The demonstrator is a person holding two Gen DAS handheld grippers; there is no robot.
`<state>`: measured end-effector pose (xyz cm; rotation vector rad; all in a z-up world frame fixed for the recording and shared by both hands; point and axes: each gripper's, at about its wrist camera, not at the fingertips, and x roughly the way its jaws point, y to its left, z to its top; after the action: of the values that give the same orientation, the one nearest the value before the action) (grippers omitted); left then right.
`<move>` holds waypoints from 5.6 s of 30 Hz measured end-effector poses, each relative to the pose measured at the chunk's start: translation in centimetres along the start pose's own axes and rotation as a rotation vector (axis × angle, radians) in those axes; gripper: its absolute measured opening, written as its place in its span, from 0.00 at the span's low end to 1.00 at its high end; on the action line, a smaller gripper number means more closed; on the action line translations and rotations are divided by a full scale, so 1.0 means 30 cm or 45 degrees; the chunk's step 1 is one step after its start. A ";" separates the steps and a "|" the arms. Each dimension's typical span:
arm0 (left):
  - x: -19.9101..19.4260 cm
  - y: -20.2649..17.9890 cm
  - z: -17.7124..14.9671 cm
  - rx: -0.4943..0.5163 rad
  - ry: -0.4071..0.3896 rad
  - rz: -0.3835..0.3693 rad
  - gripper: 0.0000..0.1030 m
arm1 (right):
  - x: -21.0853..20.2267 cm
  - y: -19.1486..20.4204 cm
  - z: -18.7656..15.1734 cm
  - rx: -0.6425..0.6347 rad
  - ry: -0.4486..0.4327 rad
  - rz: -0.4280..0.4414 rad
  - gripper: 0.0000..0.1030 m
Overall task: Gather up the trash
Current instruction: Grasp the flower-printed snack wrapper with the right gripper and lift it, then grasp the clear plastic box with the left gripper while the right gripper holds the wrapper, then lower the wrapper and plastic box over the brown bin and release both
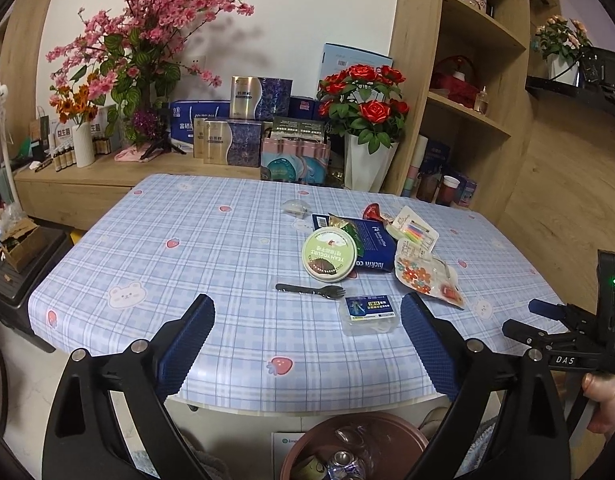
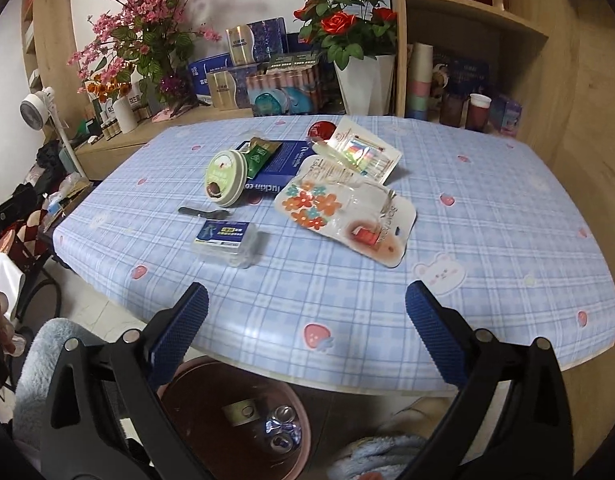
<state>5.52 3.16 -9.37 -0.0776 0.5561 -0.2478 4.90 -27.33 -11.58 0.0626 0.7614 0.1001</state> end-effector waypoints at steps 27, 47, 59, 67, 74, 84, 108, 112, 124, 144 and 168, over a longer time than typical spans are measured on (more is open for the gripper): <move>0.308 -0.035 -0.030 0.071 0.121 0.014 0.89 | 0.395 -0.024 0.107 -0.404 0.170 -0.306 0.94; 0.478 0.002 -0.067 -0.014 0.238 -0.083 0.89 | 0.622 0.045 0.181 -0.517 0.162 -0.386 0.31; 0.634 -0.171 -0.087 0.038 0.417 -0.139 0.90 | 0.373 -0.070 0.267 -0.229 -0.023 -0.231 0.18; 0.747 -0.256 -0.111 0.095 0.521 -0.062 0.90 | 0.314 -0.116 0.210 -0.013 -0.035 -0.134 0.18; 0.807 -0.284 -0.124 0.145 0.563 0.027 0.91 | 0.298 -0.122 0.193 0.037 -0.037 -0.107 0.18; 0.713 -0.232 -0.097 0.085 0.519 -0.064 0.77 | 0.260 -0.124 0.189 0.067 -0.047 -0.065 0.18; 0.193 -0.164 0.068 0.034 0.205 -0.142 0.76 | 0.044 -0.009 0.120 0.091 -0.054 0.069 0.18; 0.119 -0.141 0.064 0.022 0.176 -0.136 0.76 | 0.011 0.020 0.097 0.089 -0.045 0.099 0.18; -0.042 -0.109 0.040 0.005 0.119 -0.140 0.76 | -0.059 0.084 -0.009 0.102 0.016 0.172 0.18; -0.087 -0.096 0.027 0.003 0.100 -0.139 0.76 | 0.007 0.204 -0.165 0.108 0.253 0.349 0.30; -0.049 -0.145 -0.027 0.053 0.164 -0.192 0.76 | -0.114 0.025 -0.042 0.145 -0.071 0.015 0.94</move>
<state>2.95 -0.68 -8.68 -0.0634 0.6740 -0.4135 1.53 -26.93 -10.06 0.1771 0.7106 0.0657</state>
